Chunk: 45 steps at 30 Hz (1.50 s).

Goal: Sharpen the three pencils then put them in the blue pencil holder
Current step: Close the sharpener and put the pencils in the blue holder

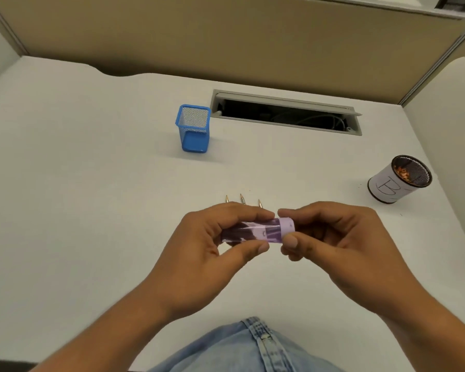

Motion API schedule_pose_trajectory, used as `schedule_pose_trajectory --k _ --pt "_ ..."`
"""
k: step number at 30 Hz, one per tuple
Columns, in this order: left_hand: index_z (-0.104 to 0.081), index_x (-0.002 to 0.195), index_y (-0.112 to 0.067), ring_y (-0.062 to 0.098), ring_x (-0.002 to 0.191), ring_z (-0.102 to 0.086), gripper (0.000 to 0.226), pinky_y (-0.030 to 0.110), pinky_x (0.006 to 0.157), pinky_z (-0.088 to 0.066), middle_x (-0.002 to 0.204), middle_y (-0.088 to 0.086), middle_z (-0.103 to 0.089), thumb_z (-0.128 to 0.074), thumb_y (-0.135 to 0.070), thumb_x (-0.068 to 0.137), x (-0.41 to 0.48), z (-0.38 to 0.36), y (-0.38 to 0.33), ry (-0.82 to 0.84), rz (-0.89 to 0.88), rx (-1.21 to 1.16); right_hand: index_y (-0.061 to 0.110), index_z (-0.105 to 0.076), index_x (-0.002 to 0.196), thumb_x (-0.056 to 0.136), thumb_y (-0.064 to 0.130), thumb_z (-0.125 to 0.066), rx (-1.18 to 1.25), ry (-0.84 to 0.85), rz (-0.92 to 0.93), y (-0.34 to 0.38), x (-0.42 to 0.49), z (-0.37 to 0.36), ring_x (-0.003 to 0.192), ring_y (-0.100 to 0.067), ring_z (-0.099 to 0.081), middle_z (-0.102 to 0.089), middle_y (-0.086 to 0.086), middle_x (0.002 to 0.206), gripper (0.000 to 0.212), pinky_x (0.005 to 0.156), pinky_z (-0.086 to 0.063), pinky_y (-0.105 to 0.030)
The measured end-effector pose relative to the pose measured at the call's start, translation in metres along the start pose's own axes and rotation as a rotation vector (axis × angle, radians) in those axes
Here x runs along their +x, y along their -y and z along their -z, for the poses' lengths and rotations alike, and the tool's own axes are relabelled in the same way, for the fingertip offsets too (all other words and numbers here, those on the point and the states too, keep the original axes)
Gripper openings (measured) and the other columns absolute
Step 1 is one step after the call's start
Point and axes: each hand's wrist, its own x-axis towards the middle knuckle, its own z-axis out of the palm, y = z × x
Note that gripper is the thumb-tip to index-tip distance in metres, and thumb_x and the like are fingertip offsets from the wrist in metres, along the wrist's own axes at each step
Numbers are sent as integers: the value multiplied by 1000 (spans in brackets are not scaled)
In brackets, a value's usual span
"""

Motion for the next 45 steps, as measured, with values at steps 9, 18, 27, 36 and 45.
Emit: schedule_pose_trajectory --k 9,18,27,36,45 --pt "-72 109 -26 14 94 -69 26 22 79 -57 100 -14 -72 -71 -21 82 -15 23 19 -80 -145 71 13 -79 87 62 21 -79 -9 5 15 3 7 -35 58 -19 -68 -76 -15 74 26 61 -55 -23" --pt "-63 110 -38 6 96 -63 25 14 77 -50 104 -23 -67 -68 -35 86 -19 33 52 -5 -91 303 27 -76 92 76 10 -81 -210 84 -81 -27 14 -48 66 -14 -69 -77 7 83 24 63 -58 -26" --pt "-66 117 -33 8 99 -53 30 23 82 -46 109 -12 -60 -67 -39 87 7 13 142 62 61 686 27 -72 97 78 13 -81 -493 61 -78 -132 41 -50 79 -5 -69 -71 13 96 25 71 -58 -18" --pt "-68 117 -27 16 97 -53 33 26 81 -44 102 -4 -63 -70 -34 86 29 -13 182 76 56 727 22 -72 105 81 18 -75 -690 23 -40 -183 55 -41 80 -5 -65 -68 8 94 25 74 -52 -15" --pt "-69 117 -23 17 94 -54 36 25 79 -41 100 -3 -65 -74 -32 83 31 -17 189 32 38 717 21 -70 110 83 21 -73 -711 54 -27 -189 59 -37 77 -3 -62 -64 11 92 27 69 -45 -5"
